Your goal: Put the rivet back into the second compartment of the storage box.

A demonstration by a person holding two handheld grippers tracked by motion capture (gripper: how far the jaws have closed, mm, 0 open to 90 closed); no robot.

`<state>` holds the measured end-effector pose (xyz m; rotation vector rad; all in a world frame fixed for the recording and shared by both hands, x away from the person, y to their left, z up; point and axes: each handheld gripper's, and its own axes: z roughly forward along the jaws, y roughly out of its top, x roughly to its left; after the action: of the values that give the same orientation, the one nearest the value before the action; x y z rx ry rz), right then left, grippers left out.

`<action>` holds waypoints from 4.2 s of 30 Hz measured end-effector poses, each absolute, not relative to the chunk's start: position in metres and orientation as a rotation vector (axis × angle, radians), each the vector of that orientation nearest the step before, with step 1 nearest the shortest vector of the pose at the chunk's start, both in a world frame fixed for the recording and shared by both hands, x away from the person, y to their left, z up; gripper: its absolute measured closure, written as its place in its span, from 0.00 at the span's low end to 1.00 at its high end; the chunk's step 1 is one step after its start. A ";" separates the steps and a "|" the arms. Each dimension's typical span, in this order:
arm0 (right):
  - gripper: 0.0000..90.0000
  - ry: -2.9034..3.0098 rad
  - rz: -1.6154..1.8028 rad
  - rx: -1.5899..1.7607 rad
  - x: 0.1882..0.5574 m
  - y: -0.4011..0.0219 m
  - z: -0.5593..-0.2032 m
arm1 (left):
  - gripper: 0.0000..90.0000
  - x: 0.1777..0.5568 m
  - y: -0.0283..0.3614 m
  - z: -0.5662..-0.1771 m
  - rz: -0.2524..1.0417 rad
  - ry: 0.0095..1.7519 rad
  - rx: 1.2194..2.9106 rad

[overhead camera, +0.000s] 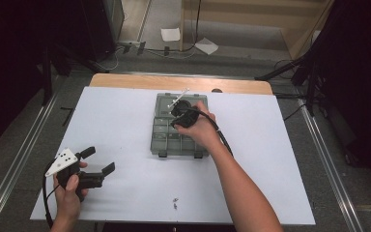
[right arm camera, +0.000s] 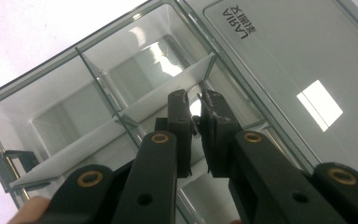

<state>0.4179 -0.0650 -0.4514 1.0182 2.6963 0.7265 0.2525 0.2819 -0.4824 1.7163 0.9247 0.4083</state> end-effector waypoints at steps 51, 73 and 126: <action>0.00 2.732 0.787 0.967 0.344 -0.080 -0.444 | 0.00 0.252 0.278 -0.482 0.405 0.917 1.726; 0.03 2.765 0.784 0.857 0.292 -0.078 -0.447 | 0.00 0.253 0.277 -0.483 0.406 0.908 1.739; 0.79 3.053 0.687 0.626 0.229 -0.068 -0.475 | 0.00 0.252 0.276 -0.482 0.411 0.904 1.743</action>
<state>0.2292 -0.0679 -0.4746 0.6263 3.0532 0.6872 0.2519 0.2755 -0.4824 1.7430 0.9042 0.4114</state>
